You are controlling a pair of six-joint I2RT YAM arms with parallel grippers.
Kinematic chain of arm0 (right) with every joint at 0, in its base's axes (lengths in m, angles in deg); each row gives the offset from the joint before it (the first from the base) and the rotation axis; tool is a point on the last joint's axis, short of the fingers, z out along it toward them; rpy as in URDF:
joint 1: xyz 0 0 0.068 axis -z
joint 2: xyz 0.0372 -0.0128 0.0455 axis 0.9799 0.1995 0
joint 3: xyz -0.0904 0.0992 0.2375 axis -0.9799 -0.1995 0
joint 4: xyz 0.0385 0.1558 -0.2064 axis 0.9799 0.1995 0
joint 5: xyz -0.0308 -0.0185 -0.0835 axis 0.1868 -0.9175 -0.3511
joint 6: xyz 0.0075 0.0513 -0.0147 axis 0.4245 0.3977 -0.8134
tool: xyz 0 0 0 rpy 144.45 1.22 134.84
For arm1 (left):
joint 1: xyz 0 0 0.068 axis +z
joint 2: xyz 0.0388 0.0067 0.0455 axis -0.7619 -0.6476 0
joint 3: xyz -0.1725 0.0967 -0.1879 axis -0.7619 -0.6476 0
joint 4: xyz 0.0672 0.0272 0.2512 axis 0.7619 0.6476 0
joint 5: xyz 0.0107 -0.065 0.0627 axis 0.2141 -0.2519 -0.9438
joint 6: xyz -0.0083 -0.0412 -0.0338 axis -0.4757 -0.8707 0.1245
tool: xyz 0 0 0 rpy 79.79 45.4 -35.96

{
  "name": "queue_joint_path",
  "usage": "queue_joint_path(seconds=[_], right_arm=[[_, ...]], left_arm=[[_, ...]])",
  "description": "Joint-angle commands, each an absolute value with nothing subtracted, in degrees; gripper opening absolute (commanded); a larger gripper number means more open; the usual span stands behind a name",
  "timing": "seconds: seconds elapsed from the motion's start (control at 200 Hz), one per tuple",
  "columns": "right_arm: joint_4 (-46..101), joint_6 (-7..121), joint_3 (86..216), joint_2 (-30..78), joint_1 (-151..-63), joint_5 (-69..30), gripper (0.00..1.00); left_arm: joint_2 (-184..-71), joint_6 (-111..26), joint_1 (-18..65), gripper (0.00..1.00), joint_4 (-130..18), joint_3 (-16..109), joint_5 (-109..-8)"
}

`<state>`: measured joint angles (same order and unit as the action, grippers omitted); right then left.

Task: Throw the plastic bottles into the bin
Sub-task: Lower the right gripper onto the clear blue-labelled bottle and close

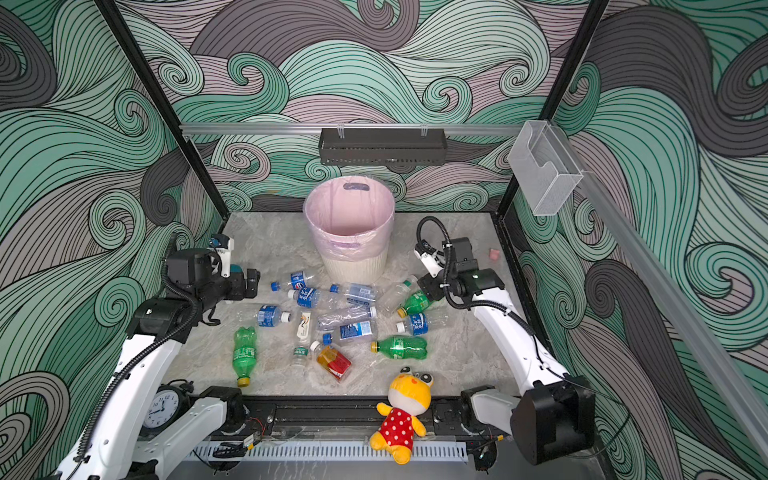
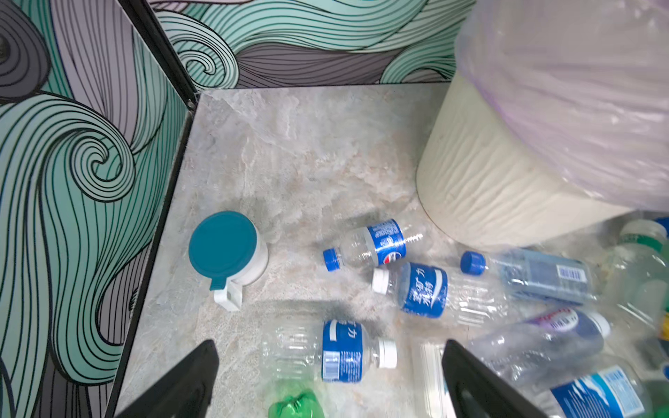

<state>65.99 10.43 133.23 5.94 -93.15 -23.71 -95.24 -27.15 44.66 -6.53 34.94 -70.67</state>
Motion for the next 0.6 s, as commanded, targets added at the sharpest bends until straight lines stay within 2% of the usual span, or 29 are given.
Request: queue_joint_path(seconds=[0.0, 0.19, 0.375, 0.591], right_arm=[[72.0, 0.8, 132.5, 4.9, -93.5, -22.1, 0.76], [76.7, -4.6, 135.3, 6.1, -94.8, -17.8, 0.75], [81.4, -6.4, 133.7, 8.8, -97.6, -21.8, 0.75], [79.7, -7.6, 129.7, 9.1, -98.7, -22.9, 0.75]], left_arm=[[-93.7, -24.4, 44.5, 0.99, -0.7, 35.2, -66.8], [-92.0, -23.6, 44.5, 0.99, 0.9, 34.9, -67.4], [-88.8, -23.7, 44.5, 0.99, -0.5, 33.6, -62.1], [-87.6, -22.7, 44.5, 0.99, 0.9, 33.9, -62.3]])
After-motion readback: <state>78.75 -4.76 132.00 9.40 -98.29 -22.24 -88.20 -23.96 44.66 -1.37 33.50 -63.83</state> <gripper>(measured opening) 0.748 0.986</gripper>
